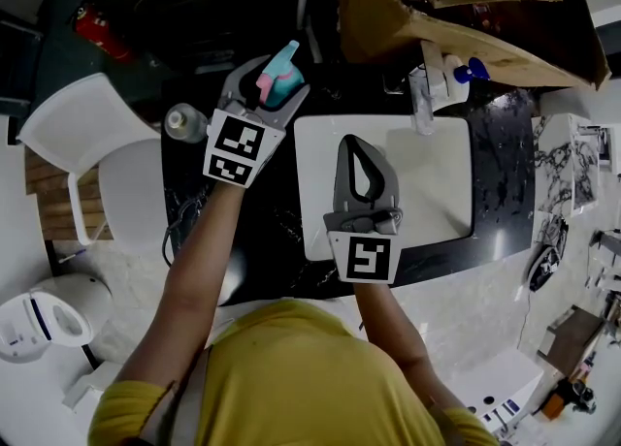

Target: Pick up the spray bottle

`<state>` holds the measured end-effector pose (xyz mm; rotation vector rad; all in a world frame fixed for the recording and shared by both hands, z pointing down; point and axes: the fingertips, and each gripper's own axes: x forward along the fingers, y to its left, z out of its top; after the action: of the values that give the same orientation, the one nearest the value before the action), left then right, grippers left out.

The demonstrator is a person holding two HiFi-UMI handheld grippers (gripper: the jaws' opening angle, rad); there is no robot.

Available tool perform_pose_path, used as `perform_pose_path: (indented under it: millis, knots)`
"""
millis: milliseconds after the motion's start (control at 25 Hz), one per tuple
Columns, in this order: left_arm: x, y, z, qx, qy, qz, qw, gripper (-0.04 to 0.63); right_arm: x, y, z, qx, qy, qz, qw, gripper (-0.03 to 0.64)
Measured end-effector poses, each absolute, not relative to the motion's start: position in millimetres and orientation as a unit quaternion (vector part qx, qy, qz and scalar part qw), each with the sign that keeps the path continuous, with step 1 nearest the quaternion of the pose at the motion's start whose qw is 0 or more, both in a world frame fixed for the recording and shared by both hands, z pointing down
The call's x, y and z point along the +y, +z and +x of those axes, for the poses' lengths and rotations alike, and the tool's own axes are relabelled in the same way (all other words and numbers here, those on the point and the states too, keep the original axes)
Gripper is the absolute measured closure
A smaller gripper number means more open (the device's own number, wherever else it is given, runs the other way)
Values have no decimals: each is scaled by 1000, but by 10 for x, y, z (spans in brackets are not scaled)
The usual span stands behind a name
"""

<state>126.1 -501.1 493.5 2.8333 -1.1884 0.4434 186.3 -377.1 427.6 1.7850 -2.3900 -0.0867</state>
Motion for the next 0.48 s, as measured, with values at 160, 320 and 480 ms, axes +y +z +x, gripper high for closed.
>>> perform_pose_path:
  millis: [160, 320, 480]
  knots:
    - [-4934, 4809, 1260, -383, 136, 914, 14, 311, -3713, 4224, 1873, -797, -39, 598, 78, 617]
    - [-4797, 4604, 1248, -381, 127, 916, 6, 311, -3641, 4159, 1869, -794, -48, 601, 77, 617]
    - [-4603, 4325, 1245, -375, 117, 919, -3, 311, -3558, 4061, 1858, -791, -52, 605, 72, 617]
